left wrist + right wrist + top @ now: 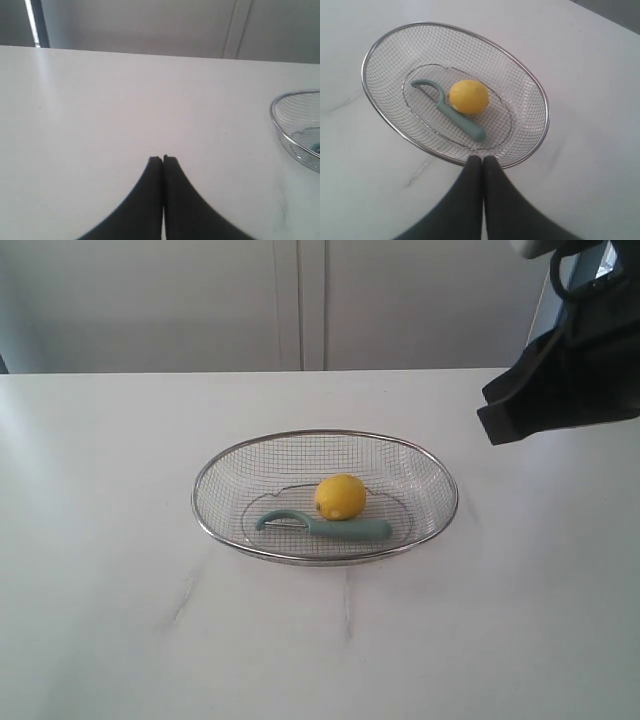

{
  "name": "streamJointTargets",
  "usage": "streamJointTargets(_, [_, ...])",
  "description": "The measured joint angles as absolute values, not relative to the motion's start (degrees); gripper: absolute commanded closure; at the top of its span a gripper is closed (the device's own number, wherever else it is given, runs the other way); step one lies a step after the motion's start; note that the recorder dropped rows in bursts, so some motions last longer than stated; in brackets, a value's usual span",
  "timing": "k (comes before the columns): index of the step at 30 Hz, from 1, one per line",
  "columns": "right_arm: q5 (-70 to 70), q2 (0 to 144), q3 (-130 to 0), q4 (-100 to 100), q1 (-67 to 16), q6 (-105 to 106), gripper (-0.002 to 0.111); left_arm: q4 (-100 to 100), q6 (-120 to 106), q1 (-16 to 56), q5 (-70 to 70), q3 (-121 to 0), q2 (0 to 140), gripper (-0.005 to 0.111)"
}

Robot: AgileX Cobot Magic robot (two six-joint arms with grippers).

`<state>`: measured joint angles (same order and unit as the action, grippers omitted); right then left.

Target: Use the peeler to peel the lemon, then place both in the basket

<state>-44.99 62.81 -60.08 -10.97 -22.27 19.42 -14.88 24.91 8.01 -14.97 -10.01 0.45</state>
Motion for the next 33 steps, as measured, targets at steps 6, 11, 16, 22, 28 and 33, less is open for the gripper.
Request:
streamJointTargets(6, [-45.0, 62.8, -60.1, -10.8, -22.3, 19.4, 0.108, -14.8, 25.0, 11.3, -12.3, -6.8, 0.3, 0.107])
streamJointTargets(11, [-45.0, 62.8, -60.1, -10.8, -22.3, 19.4, 0.108, -14.8, 25.1, 10.1, -11.9, -6.3, 0.3, 0.107])
streamJointTargets(16, [-45.0, 62.8, -60.1, -10.8, -22.3, 19.4, 0.108, -11.9, 26.4, 10.1, -11.8, -6.0, 0.3, 0.107])
streamJointTargets(22, [-45.0, 62.8, -60.1, -10.8, -22.3, 19.4, 0.108, 5.5, 7.7, 10.1, -11.3, -0.3, 0.3, 0.107])
streamJointTargets(28, [-45.0, 62.8, -60.1, -10.8, -22.3, 19.4, 0.108, 5.8, 2.9, 10.0, -11.4, -0.1, 0.3, 0.107])
streamJointTargets(33, [-45.0, 62.8, -60.1, -10.8, -22.3, 19.4, 0.108, 4.2, 2.5, 10.0, -11.1, -0.1, 0.3, 0.107])
